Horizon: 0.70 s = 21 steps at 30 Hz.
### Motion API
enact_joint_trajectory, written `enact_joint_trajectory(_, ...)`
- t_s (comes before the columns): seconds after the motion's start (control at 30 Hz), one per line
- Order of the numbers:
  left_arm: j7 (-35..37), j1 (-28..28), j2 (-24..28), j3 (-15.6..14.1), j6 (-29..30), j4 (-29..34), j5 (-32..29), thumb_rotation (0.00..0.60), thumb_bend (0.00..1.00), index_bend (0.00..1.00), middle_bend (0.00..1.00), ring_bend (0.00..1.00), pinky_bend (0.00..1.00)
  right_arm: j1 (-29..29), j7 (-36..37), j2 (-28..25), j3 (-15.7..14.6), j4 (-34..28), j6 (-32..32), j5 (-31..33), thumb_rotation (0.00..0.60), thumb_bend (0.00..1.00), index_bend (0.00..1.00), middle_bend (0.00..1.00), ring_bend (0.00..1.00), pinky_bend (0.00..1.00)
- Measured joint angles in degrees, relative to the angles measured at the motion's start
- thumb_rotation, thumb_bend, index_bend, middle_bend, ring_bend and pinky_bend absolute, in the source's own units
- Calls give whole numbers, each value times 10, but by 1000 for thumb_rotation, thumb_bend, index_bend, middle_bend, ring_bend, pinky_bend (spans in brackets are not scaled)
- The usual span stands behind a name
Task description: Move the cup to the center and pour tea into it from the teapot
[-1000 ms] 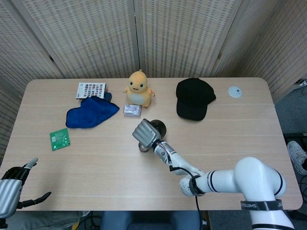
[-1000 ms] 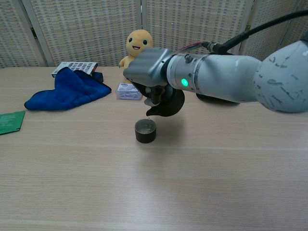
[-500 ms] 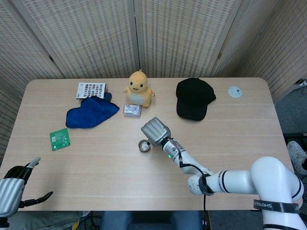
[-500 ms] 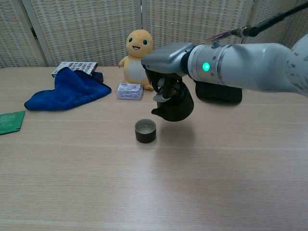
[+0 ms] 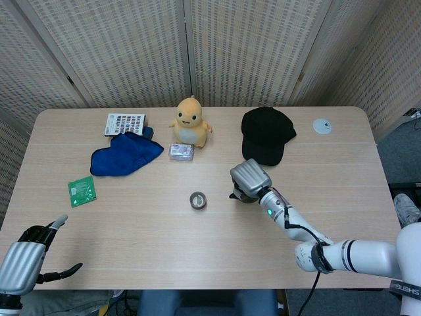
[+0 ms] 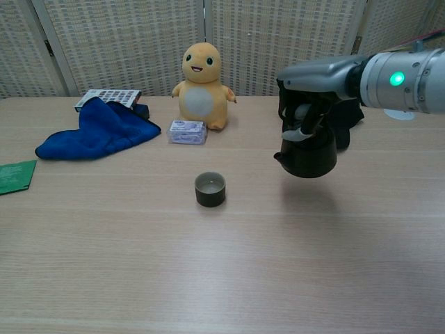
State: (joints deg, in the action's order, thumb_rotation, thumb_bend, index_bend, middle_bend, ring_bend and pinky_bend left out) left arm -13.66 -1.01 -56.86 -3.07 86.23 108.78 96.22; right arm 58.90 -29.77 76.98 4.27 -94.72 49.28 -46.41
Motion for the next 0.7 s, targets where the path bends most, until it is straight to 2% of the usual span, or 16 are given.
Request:
enact_joint_trajectory(0.23,-12,-3,-1,-1,-7,9,-1,253,69,92,220,299,203,-31,52,-18,-6,3,-5,-24,556,5,1000,966,980,560)
enact_joint_trajectory(0.37,-18,-4,-2,-2,-9,13,-2,253,70,92,220,298,200,-42,78,-23,-4,11,-15,-38,546,0,1000,964,980,560)
enact_joint_trajectory(0.57,-24,-4,-4,-1,-11,13,-8,250,70,92,220,298,200,-51,106,-25,-1,26,-33,-59,455,0,1000,964,980,558)
enact_joint_trajectory(0.7,-24,-7,-6,-1,-17,11,-12,251,70,92,220,299,200,-55,109,-23,-3,37,-40,-70,442,0,1000,964,980,553)
